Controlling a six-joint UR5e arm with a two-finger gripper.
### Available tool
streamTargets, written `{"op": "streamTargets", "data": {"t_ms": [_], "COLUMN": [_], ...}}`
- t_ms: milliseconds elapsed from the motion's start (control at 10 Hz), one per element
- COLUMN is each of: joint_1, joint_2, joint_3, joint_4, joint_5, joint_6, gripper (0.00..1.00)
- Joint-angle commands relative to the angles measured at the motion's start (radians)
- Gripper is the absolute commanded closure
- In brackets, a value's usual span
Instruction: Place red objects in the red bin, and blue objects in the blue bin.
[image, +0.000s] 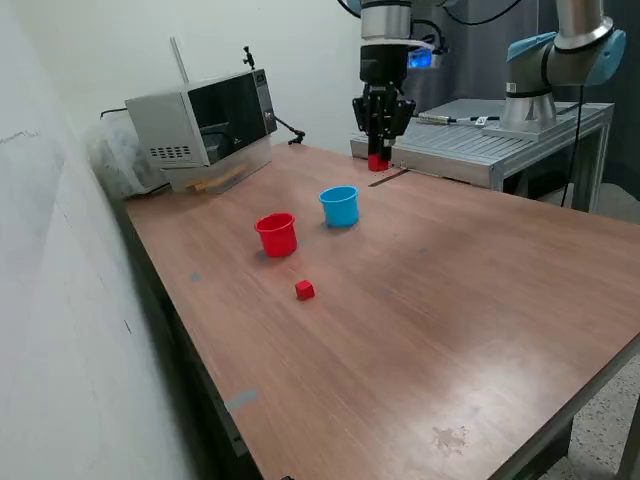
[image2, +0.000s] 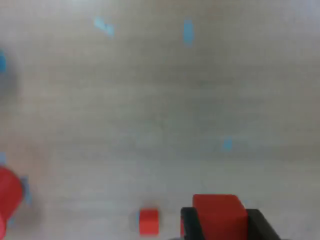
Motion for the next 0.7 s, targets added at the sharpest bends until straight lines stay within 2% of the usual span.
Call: {"op": "streamTargets", "data": {"t_ms": [0,100,200,600], "joint_1": [-0.013,-0.056,-0.089,-0.218], "joint_2": [0.162,0.222,0.256,0.267], "joint_3": [-0.21,-0.273,-0.31,-0.312], "joint_4": [0.044,0.067,0.073,0.075], "joint_5": [-0.01,-0.011,-0.029,-0.048], "joint_6": [0.012,0.024,0.033,0.03], "gripper": [1.0,1.0,1.0,1.0]}}
